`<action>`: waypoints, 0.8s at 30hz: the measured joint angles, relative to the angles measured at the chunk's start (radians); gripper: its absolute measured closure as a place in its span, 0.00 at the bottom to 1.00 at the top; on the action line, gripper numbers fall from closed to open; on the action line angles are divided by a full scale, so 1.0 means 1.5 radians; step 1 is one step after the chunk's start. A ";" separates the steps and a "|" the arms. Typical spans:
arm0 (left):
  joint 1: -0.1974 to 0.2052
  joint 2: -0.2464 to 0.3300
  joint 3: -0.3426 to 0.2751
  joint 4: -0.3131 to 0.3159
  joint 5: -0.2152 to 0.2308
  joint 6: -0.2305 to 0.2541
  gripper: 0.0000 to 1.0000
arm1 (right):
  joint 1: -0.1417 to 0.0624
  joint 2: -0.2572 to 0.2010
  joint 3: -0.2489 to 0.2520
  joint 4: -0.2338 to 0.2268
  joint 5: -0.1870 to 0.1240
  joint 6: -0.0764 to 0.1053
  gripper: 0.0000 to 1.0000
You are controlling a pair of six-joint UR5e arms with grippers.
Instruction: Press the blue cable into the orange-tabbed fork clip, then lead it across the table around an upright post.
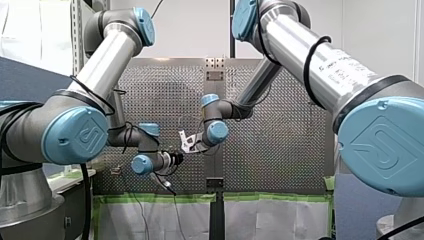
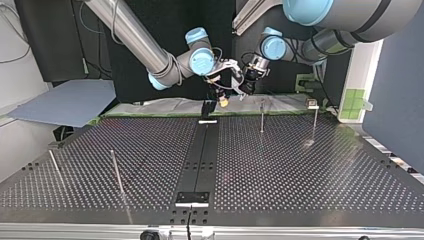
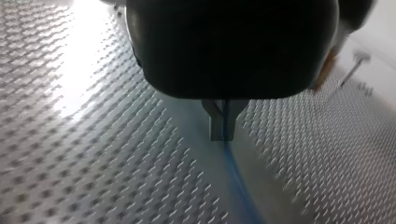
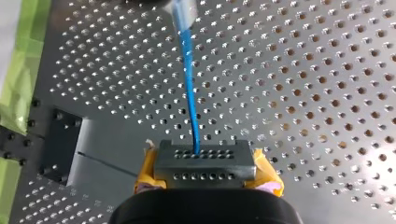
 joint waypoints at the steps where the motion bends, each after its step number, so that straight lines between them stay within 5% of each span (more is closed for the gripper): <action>1: 0.007 0.000 0.000 -0.007 -0.007 0.007 1.00 | 0.000 0.004 -0.001 0.000 0.000 0.000 1.00; 10: 0.049 0.000 0.000 -0.058 -0.058 0.058 1.00 | 0.001 0.024 -0.006 -0.001 -0.001 0.007 1.00; 24: 0.054 0.000 -0.022 -0.132 -0.132 0.132 1.00 | -0.006 0.065 -0.033 -0.004 -0.018 0.019 1.00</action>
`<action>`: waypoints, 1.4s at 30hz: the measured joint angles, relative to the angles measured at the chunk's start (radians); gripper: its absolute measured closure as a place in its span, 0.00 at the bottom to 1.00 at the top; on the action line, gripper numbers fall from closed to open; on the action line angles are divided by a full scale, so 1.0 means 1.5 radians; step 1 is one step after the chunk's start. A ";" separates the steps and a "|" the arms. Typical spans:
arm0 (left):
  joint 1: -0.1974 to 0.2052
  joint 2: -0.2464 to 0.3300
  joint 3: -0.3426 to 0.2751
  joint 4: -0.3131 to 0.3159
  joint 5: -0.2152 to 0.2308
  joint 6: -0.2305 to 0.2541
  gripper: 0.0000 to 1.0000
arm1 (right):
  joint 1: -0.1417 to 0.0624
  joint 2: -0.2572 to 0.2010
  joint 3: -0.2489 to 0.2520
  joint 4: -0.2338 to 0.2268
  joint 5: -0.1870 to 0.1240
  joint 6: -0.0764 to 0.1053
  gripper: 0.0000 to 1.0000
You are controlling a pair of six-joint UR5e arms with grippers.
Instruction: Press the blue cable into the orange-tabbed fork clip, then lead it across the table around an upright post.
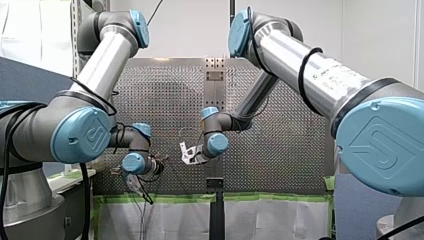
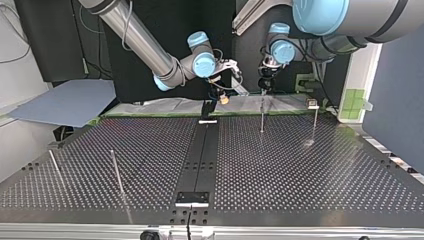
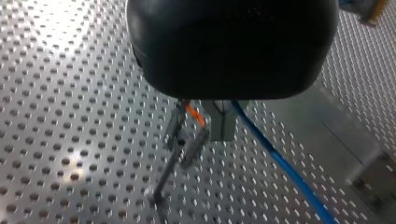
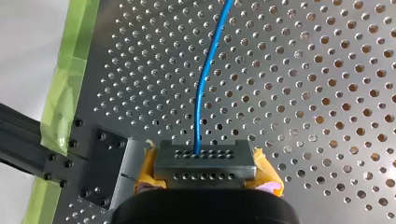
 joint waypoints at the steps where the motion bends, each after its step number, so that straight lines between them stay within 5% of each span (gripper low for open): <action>1: 0.001 0.000 -0.005 -0.006 -0.006 0.006 1.00 | -0.001 0.001 -0.003 0.001 0.000 0.000 1.00; 14: 0.012 0.001 -0.027 -0.080 -0.081 0.081 1.00 | -0.005 0.024 -0.025 0.003 0.000 0.009 1.00; 23: 0.033 0.025 -0.027 -0.053 -0.124 0.130 1.00 | -0.006 0.057 -0.042 0.005 0.001 0.008 1.00; 34: 0.047 0.061 -0.027 0.003 -0.082 0.189 1.00 | -0.023 0.061 -0.061 0.023 0.002 0.012 1.00; 42: 0.054 0.061 -0.027 -0.002 -0.063 0.236 1.00 | -0.047 0.060 -0.066 0.026 -0.006 0.022 1.00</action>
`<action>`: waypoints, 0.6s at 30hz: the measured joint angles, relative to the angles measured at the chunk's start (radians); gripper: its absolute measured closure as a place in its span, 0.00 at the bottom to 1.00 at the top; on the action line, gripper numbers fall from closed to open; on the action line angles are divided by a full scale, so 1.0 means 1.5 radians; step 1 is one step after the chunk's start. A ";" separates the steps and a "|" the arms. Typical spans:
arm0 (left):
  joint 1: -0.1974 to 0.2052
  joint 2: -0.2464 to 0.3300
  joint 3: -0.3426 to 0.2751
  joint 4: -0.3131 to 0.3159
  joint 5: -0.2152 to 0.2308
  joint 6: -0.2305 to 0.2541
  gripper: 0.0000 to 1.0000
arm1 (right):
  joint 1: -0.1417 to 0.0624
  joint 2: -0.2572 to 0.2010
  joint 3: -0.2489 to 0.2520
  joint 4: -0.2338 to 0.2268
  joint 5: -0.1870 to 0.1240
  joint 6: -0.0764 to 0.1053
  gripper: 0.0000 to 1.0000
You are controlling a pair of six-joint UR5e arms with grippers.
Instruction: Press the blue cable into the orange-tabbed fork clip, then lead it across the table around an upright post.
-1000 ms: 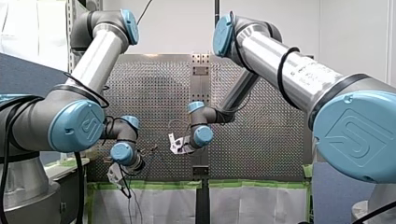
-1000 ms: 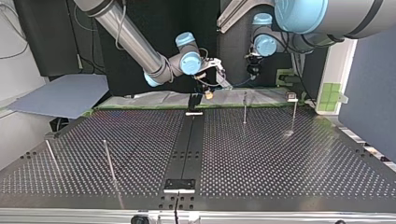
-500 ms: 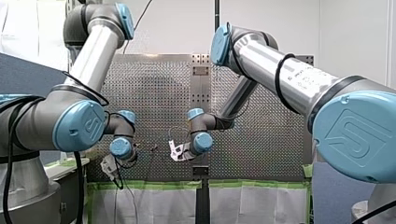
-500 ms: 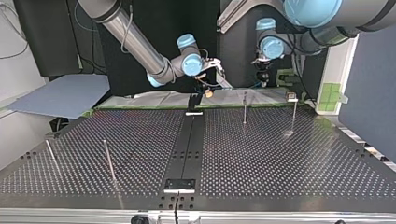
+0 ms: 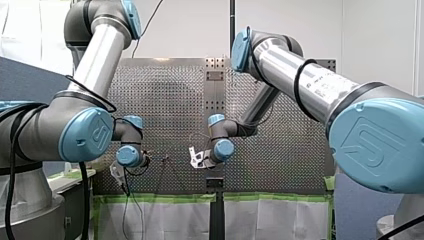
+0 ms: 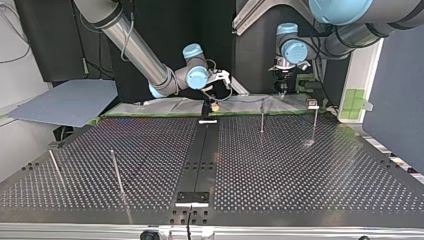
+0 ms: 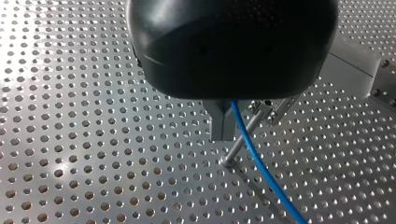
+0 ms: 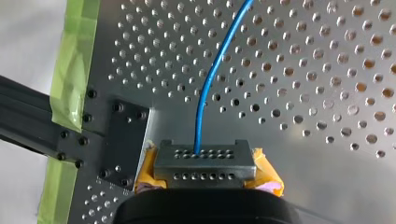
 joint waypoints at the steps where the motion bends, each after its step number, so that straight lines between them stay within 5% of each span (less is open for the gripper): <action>1: 0.001 0.000 0.000 -0.001 0.000 0.007 1.00 | -0.003 0.000 0.000 0.001 -0.001 0.000 1.00; 18: -0.013 0.000 0.000 -0.049 -0.030 0.100 1.00 | -0.019 0.007 0.000 0.002 -0.008 0.001 1.00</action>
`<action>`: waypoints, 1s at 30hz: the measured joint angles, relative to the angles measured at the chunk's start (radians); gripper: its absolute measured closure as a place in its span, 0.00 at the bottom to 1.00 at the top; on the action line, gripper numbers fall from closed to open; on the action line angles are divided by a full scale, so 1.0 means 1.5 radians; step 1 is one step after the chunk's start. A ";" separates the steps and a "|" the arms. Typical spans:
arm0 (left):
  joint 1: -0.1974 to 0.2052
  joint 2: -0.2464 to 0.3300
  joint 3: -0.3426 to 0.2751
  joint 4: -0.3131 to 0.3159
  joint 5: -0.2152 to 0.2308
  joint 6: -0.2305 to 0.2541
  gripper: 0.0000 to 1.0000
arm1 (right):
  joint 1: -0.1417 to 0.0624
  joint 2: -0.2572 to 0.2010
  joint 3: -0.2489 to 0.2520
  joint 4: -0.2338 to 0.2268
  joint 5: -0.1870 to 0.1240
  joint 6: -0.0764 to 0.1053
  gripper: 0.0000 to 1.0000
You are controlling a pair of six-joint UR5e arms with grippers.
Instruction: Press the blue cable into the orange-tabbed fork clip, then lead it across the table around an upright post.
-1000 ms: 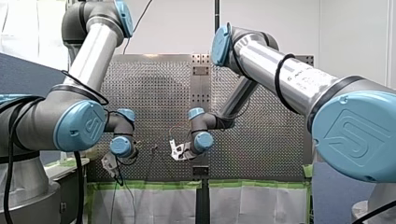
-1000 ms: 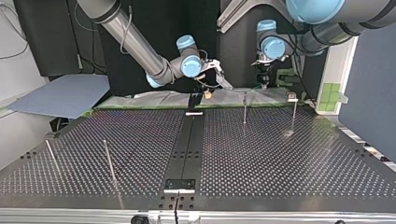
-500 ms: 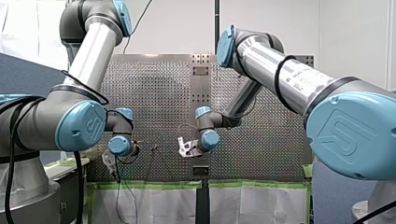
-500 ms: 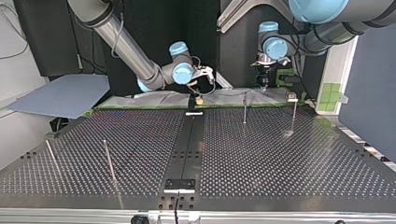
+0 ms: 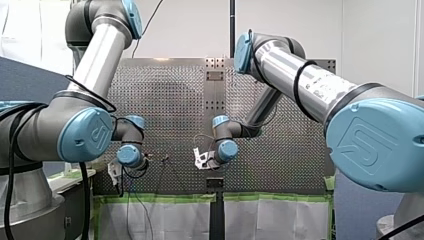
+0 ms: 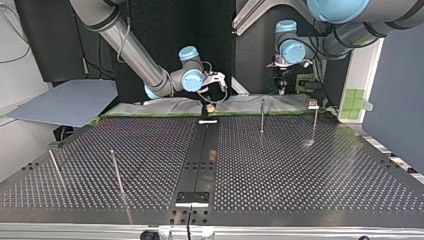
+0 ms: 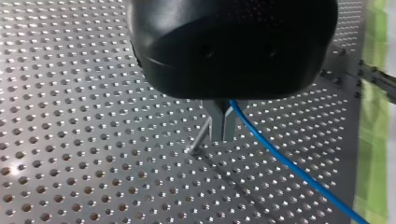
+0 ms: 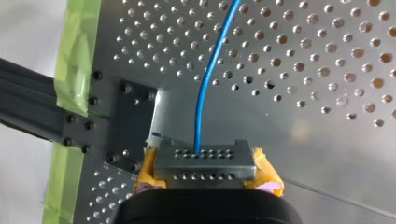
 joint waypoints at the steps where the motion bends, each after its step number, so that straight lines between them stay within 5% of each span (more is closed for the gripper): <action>1: -0.002 0.000 0.000 -0.003 -0.003 0.005 1.00 | -0.001 0.002 0.000 0.000 0.000 0.000 1.00; 17: -0.002 -0.003 0.002 -0.022 0.047 -0.026 1.00 | -0.013 0.011 0.000 0.001 -0.005 -0.001 1.00; 30: 0.001 -0.006 0.044 -0.041 0.064 -0.052 1.00 | -0.019 0.012 -0.003 0.001 -0.005 -0.002 1.00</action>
